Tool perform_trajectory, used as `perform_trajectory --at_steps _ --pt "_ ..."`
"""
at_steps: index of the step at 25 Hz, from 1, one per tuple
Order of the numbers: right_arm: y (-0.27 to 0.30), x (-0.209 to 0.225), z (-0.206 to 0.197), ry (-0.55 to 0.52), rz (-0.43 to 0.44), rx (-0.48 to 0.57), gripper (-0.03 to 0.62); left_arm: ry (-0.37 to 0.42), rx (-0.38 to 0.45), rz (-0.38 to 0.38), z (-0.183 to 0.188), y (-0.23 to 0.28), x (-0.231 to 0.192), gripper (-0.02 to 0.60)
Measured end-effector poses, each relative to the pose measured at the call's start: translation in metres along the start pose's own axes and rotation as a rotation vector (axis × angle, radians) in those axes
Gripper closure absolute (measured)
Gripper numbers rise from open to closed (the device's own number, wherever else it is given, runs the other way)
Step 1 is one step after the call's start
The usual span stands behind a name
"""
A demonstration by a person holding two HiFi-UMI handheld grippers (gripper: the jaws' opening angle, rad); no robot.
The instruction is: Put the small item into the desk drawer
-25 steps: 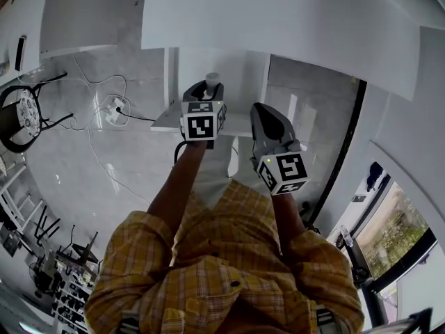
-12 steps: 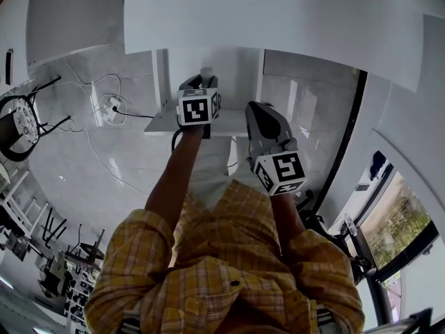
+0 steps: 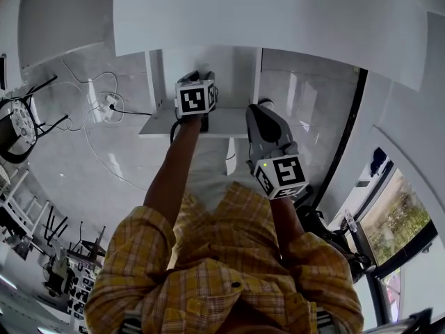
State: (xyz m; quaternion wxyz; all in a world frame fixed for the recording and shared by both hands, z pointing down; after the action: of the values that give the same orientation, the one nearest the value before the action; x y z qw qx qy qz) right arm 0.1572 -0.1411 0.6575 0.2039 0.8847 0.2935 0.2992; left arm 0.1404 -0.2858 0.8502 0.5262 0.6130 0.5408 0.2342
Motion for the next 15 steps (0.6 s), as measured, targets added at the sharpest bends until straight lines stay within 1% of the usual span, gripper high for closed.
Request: perform_trajectory --at_steps 10,15 --pt "-0.006 0.007 -0.011 0.009 -0.016 -0.014 0.594 -0.013 -0.04 0.006 -0.018 0.02 -0.002 0.41" --pt "-0.01 0.007 -0.013 0.01 -0.022 -0.016 0.594 -0.017 -0.046 0.005 -0.018 0.025 -0.004 0.41"
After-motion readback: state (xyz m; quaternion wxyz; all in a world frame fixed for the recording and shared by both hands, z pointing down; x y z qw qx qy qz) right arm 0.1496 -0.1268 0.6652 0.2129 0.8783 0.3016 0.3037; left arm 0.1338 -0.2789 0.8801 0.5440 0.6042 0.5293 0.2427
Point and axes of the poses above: the fingertips, and each gripper's own axes: y forward along the fingers, x to its right, z out of its top, the point moved 3 cm from there along -y, backward along the fingers, and after that the axes turned 5 degrees about x, right-handed, at the moved point
